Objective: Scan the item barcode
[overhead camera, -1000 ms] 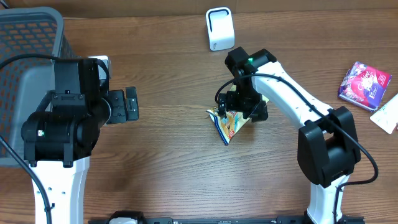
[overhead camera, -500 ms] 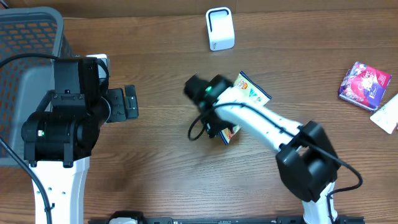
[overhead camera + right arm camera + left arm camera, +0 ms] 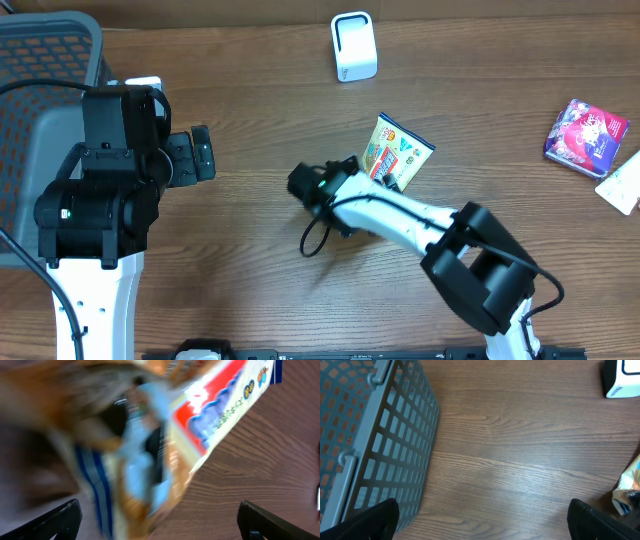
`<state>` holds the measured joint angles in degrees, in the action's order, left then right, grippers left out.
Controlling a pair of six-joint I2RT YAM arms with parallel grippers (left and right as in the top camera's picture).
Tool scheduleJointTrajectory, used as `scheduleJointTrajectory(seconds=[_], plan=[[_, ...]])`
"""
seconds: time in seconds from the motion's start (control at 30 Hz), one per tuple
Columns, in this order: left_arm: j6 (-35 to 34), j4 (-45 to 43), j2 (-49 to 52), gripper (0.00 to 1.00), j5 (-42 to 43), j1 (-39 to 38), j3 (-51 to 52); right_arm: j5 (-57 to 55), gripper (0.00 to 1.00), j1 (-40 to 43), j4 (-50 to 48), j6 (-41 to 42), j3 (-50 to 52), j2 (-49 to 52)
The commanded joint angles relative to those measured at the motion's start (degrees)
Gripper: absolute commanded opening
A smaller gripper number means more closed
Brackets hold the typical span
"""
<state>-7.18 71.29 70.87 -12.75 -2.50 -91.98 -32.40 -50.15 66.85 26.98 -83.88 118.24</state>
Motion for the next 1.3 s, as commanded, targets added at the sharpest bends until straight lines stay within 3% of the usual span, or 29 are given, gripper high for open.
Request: scheduleJointTrajectory(seconds=[0.0, 0.23, 0.47, 0.8, 1.07, 1.27], plan=[[-0.79, -0.11, -0.81, 1.0, -1.22, 0.35, -1.05, -3.58, 1.0, -4.44, 0.52, 1.55, -0.31, -1.18], [-0.74, 0.26, -0.81, 1.0, -1.25, 0.35, -1.05, -3.56, 1.0, -7.45, -0.96, 1.57, 0.33, -1.09], [-0.74, 0.9, -0.81, 1.0, -1.25, 0.35, -1.05, -3.8, 1.0, -3.58, -4.79, 1.42, 3.89, -1.09], [-0.74, 0.9, -0.81, 1.0, -1.25, 0.35, -1.05, -3.8, 0.98, -0.52, -14.08, -7.78, 6.08, -1.07], [-0.74, 0.94, -0.81, 1.0, -1.22, 0.35, -1.05, -2.4, 0.72, -0.17, -13.57, -7.48, 8.7, -0.72], [-0.76, 0.92, -0.81, 1.0, -1.22, 0.35, -1.05, -2.51, 0.4, -0.17, -13.29, -7.26, 10.75, -0.55]])
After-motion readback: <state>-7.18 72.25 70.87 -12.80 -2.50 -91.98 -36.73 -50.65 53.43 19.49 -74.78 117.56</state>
